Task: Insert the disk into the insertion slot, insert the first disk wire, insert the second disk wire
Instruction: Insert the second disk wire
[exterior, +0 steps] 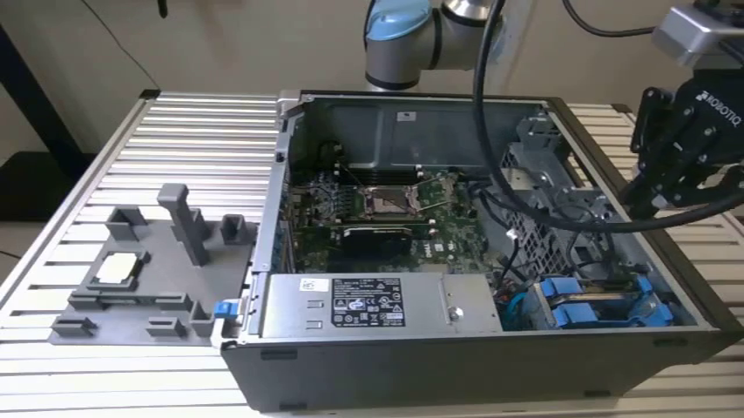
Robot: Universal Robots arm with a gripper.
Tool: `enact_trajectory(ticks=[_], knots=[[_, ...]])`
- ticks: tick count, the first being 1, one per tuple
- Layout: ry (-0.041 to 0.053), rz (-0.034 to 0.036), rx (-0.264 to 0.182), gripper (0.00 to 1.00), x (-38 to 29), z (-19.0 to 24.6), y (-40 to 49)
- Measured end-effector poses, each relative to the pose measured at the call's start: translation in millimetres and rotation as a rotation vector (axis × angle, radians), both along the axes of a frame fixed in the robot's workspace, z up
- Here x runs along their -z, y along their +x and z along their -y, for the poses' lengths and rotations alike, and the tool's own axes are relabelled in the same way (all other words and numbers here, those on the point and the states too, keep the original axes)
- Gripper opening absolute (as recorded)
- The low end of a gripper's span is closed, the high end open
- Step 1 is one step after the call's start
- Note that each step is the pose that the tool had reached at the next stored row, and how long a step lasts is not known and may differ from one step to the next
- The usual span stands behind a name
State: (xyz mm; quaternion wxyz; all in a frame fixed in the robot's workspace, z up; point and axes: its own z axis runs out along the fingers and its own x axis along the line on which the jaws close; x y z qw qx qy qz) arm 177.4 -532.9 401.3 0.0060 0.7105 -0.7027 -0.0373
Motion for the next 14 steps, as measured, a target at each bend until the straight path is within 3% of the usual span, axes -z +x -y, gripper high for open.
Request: enact_trajectory(ticks=[3, 6, 10, 14], knots=[[0.0, 0.0, 0.0, 0.27, 0.3, -9.9, -2.6], [0.0001, 0.0001, 0.0, 0.27, 0.5, -16.5, -6.7], [0.0, 0.0046, 0.001, 0.27, 1.3, -18.6, -21.2], [0.0, 0.0158, 0.001, 0.27, 2.8, -18.7, -39.4]])
